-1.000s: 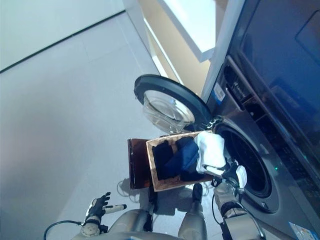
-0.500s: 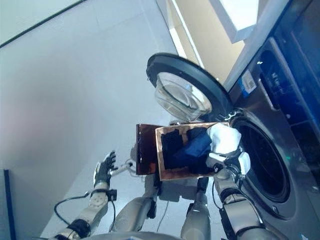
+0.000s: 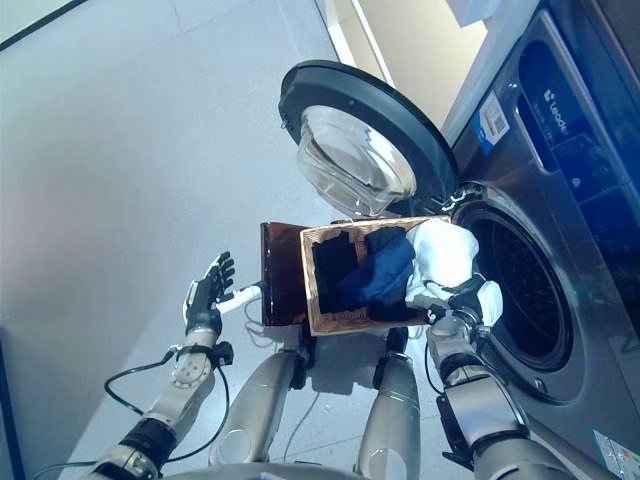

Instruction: Pick up the clothes and place them into the washing machine

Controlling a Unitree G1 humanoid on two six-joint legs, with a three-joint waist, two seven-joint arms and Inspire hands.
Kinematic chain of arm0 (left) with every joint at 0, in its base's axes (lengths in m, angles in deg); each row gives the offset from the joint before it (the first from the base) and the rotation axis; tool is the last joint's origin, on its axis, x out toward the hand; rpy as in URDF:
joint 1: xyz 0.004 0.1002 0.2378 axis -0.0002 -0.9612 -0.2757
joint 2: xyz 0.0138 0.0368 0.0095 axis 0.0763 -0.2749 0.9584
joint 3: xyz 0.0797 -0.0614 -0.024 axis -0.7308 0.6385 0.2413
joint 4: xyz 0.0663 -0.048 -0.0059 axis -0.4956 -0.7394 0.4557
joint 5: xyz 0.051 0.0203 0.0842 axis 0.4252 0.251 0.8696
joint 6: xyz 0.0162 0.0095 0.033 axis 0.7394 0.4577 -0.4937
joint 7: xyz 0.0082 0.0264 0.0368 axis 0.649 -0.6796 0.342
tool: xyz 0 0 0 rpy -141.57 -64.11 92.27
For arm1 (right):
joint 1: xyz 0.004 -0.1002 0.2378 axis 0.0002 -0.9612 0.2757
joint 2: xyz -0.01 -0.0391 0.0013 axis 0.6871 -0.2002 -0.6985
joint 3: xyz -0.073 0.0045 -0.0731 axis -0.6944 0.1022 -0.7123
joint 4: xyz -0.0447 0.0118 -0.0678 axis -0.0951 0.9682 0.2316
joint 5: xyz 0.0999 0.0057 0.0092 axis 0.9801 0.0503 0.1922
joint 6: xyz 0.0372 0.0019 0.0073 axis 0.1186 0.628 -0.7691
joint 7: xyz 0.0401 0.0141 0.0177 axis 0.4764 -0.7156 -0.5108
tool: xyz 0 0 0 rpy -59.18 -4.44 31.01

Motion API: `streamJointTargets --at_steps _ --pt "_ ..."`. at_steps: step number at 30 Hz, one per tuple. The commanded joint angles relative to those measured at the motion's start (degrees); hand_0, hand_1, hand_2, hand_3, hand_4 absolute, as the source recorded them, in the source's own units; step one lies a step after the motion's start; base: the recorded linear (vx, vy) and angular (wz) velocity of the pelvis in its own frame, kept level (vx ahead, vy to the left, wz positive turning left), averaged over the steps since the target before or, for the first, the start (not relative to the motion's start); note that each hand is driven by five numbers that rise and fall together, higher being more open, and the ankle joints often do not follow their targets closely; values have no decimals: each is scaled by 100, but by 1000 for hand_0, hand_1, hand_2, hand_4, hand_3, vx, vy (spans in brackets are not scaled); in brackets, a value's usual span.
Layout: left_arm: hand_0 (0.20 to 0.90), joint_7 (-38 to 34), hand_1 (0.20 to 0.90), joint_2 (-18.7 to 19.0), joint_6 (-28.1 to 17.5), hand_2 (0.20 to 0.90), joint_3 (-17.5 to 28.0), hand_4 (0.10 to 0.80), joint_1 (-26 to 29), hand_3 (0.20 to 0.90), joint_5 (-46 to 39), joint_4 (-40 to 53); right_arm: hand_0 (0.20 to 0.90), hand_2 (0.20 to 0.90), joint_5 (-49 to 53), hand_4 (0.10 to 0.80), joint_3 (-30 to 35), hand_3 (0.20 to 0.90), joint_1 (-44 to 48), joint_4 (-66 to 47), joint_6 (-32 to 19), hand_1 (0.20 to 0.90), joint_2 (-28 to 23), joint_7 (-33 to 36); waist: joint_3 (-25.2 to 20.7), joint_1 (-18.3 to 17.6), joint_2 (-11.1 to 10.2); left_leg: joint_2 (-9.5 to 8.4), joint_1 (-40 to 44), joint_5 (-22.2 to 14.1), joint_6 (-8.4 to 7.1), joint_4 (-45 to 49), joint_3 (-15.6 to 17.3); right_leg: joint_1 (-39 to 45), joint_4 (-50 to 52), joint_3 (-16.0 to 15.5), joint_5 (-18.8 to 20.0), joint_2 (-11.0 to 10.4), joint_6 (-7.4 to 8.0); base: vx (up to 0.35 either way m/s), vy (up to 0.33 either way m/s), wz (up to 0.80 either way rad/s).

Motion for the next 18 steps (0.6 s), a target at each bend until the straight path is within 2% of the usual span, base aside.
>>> streamJointTargets --at_steps 1,7,11,17,18 --pt "900 -5 900 211 -213 900 420 800 -212 900 -34 -10 200 200 -116 300 -193 200 -46 7 -222 200 -192 185 -612 109 -46 -20 -292 -58 -338 70 -168 195 49 -174 -115 136 -90 0 0 0" --pt "900 22 900 130 -138 900 633 800 -339 900 -61 -334 200 200 -155 300 -63 200 -212 77 -181 200 -294 141 -715 136 -43 -41 -203 0 -307 -86 -185 274 -76 -200 -79 132 -72 0 0 0" --pt "900 107 900 152 -118 900 657 800 -475 900 -64 -214 200 200 47 300 176 200 -319 121 -226 200 -329 121 -759 158 -34 -49 -25 58 -290 -284 -196 430 -208 -216 -59 141 -62 17 -6 1" --pt "900 160 900 171 -127 900 410 800 -489 900 81 -597 200 200 1488 300 929 200 -812 -883 -1038 200 -11 -251 -746 69 -85 -87 597 142 -220 -791 -39 949 -701 -51 119 127 20 38 48 -10" --pt "900 133 900 158 -145 900 363 800 -464 900 134 -685 200 200 1989 300 1130 200 -888 -1103 -1335 200 151 -421 -729 40 -87 -91 658 141 -211 -820 -13 1017 -756 -40 127 117 25 15 48 -20"
